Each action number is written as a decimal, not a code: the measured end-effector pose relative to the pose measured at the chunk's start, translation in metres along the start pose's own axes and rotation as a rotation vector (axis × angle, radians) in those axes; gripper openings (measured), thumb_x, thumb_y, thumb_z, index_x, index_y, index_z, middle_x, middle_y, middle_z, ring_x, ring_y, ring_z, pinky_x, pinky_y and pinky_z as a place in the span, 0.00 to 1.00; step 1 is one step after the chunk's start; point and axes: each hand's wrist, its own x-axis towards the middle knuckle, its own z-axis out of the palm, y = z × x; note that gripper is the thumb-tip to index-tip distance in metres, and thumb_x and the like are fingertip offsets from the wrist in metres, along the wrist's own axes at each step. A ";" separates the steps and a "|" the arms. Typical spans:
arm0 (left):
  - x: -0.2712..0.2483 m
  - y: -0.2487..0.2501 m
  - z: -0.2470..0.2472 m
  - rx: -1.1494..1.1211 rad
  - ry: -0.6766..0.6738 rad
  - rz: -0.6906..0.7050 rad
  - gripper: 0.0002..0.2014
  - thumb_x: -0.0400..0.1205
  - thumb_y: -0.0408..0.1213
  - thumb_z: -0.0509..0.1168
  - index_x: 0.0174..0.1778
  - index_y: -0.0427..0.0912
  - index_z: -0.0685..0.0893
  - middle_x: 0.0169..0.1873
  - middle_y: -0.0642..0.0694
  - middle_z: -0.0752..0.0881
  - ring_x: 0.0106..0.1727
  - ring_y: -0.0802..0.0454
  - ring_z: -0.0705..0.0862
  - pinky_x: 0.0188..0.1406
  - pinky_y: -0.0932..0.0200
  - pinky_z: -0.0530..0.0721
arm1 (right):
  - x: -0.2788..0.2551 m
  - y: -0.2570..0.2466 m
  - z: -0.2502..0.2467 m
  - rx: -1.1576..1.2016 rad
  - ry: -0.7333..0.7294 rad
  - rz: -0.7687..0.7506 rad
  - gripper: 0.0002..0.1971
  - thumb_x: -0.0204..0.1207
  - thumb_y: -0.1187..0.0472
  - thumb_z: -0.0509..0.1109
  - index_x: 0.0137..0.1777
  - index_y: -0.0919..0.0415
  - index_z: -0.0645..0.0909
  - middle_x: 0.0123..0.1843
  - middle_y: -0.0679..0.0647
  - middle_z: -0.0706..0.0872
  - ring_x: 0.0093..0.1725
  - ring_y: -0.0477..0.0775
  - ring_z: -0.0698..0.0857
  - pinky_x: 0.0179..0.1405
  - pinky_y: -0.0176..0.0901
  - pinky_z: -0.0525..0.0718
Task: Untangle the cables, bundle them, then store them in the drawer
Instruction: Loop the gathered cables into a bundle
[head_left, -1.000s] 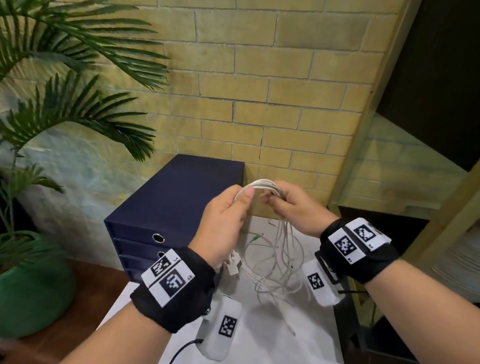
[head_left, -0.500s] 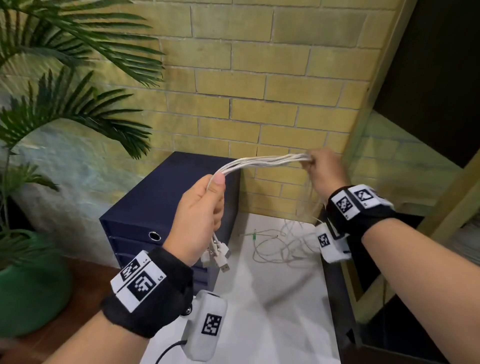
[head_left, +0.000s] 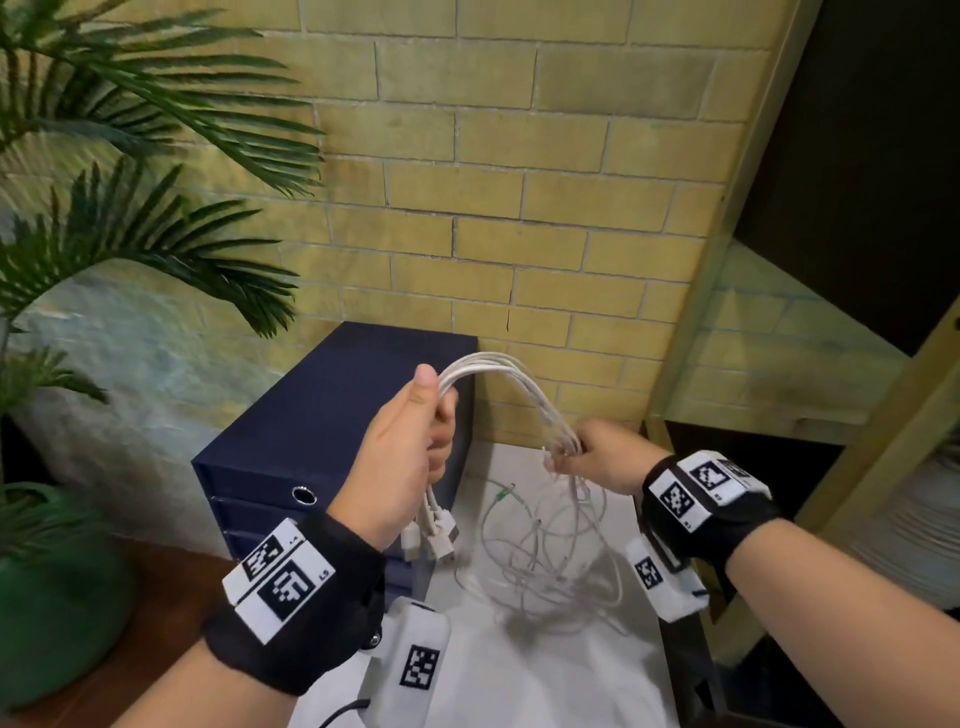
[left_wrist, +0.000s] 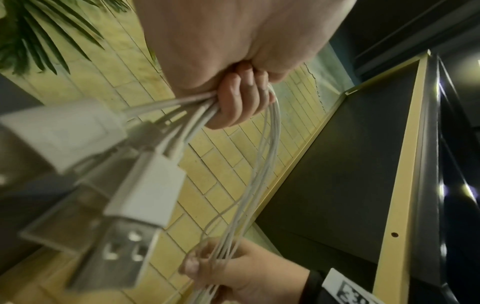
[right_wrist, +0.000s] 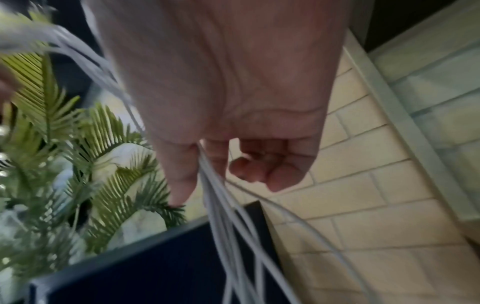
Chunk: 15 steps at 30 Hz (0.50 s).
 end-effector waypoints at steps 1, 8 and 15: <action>0.001 -0.001 0.000 0.019 0.000 -0.011 0.21 0.82 0.58 0.51 0.36 0.43 0.71 0.23 0.53 0.61 0.22 0.58 0.56 0.20 0.64 0.54 | -0.007 -0.007 -0.004 -0.020 0.004 -0.034 0.15 0.72 0.45 0.72 0.49 0.55 0.83 0.47 0.56 0.84 0.46 0.56 0.83 0.41 0.43 0.76; 0.000 -0.010 0.008 0.171 0.003 0.000 0.19 0.87 0.50 0.51 0.33 0.45 0.70 0.23 0.54 0.62 0.21 0.58 0.57 0.18 0.65 0.57 | -0.052 -0.074 -0.024 0.310 0.184 -0.409 0.32 0.73 0.51 0.73 0.75 0.50 0.65 0.66 0.45 0.76 0.64 0.41 0.76 0.65 0.34 0.75; -0.004 -0.005 0.007 0.079 -0.088 -0.020 0.20 0.81 0.57 0.56 0.37 0.42 0.77 0.23 0.51 0.63 0.23 0.57 0.59 0.23 0.60 0.59 | -0.049 -0.095 -0.024 1.005 0.186 -0.400 0.10 0.70 0.50 0.69 0.36 0.57 0.76 0.22 0.47 0.67 0.20 0.43 0.63 0.21 0.36 0.60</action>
